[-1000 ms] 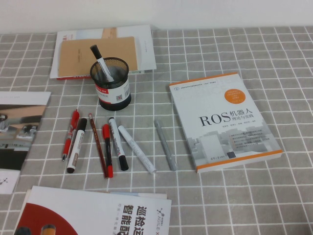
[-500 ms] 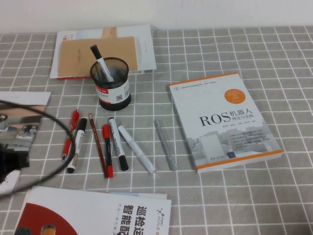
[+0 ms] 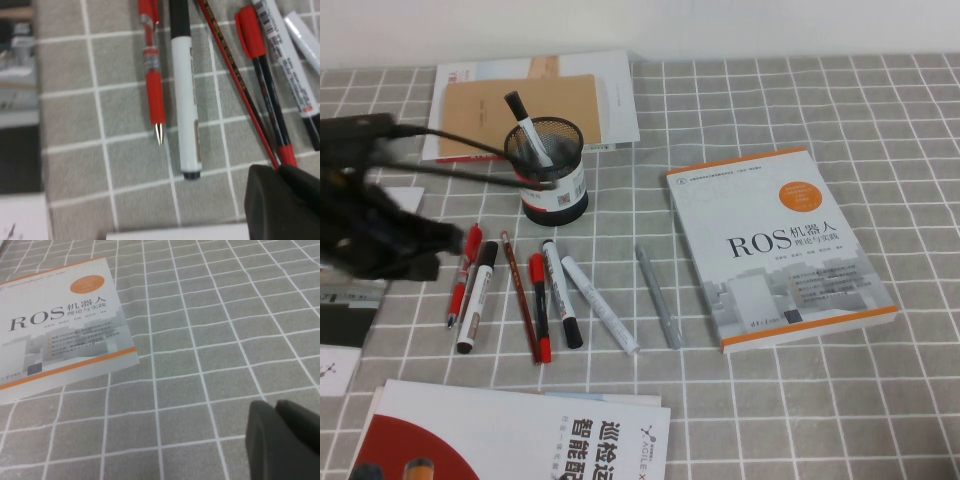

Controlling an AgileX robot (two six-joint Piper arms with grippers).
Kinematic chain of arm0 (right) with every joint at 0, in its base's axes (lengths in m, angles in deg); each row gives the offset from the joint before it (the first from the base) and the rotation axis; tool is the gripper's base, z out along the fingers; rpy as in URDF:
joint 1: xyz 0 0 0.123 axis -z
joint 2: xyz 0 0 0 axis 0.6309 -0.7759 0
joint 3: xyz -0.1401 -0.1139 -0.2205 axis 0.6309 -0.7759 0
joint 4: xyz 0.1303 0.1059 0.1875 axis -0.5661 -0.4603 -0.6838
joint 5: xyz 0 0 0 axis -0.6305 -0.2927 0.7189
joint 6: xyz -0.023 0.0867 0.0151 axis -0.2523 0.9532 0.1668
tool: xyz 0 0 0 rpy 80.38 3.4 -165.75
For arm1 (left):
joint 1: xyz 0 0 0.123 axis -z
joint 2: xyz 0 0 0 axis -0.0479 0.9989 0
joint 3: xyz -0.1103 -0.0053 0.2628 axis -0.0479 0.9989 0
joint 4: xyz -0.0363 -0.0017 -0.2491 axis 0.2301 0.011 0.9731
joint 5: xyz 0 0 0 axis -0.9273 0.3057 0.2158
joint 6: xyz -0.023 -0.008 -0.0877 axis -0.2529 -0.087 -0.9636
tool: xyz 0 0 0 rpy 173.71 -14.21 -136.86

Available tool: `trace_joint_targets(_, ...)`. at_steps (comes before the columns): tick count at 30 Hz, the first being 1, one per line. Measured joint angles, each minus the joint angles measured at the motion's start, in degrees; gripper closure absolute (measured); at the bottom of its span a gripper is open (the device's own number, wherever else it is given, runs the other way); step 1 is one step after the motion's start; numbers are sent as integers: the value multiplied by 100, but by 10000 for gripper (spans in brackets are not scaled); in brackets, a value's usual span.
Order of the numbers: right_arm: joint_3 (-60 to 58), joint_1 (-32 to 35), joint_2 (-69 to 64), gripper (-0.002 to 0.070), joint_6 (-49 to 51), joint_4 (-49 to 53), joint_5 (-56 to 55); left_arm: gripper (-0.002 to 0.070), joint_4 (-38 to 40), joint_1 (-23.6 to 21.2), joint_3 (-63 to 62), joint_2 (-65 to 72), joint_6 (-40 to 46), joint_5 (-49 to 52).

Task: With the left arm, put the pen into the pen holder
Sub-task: Pick up the pen on the table

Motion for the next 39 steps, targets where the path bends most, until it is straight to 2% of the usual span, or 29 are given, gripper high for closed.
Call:
trace_joint_targets(4, 0, 0, 0, 691, 0, 0, 0, 676, -215, 215, -600, 744, -74, 319)
trace_joint_targets(14, 0, 0, 0, 691, 0, 0, 0, 671, -564, 227, -1516, 1969, 99, 634)
trace_joint_targets(16, 0, 0, 0, 691, 0, 0, 0, 643, -602, 227, -1725, 2154, 120, 711)
trace_joint_targets(20, 0, 0, 0, 691, 0, 0, 0, 512, -762, 227, -2119, 2551, 123, 932)
trace_joint_targets(24, 0, 0, 0, 691, 0, 0, 0, 417, -972, 227, -2350, 2859, -109, 1068)
trace_joint_targets(39, 0, 0, 0, 691, 0, 0, 0, 404, -1221, 240, -2392, 3283, -147, 774)
